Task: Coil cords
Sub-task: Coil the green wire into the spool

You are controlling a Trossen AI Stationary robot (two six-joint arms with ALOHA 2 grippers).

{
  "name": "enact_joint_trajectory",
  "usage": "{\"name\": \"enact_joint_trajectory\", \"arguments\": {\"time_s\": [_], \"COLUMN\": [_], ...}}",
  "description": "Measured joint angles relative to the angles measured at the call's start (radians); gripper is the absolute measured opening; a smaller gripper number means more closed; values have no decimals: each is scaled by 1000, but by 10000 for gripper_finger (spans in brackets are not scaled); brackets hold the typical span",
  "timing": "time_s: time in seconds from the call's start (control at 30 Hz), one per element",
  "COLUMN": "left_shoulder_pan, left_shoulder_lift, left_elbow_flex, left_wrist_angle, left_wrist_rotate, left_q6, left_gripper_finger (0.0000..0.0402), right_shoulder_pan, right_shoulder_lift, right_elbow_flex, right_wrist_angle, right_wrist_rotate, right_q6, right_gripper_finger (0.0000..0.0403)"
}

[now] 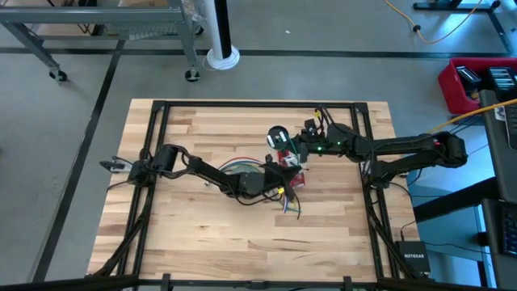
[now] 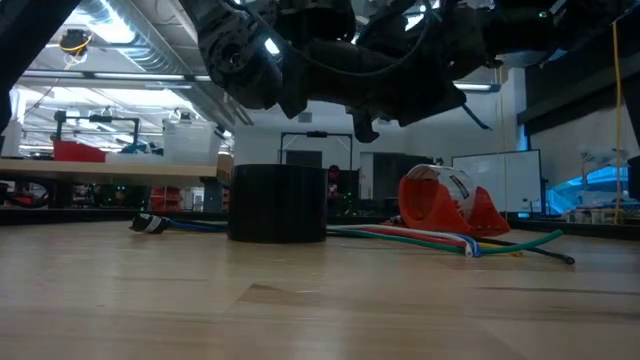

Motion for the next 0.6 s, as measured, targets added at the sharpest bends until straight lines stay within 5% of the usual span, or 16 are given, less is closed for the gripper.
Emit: {"name": "enact_joint_trajectory", "arguments": {"time_s": [0.6], "left_shoulder_pan": [-31], "left_shoulder_lift": [2], "left_elbow_flex": [-2], "left_wrist_angle": [-89], "left_wrist_rotate": [-167], "left_q6": [-38], "left_gripper_finger": [0], "right_shoulder_pan": [0], "right_shoulder_lift": [-180], "right_elbow_flex": [2], "right_wrist_angle": [-342], "right_wrist_rotate": [89], "right_q6": [-81], "right_gripper_finger": [3]}}
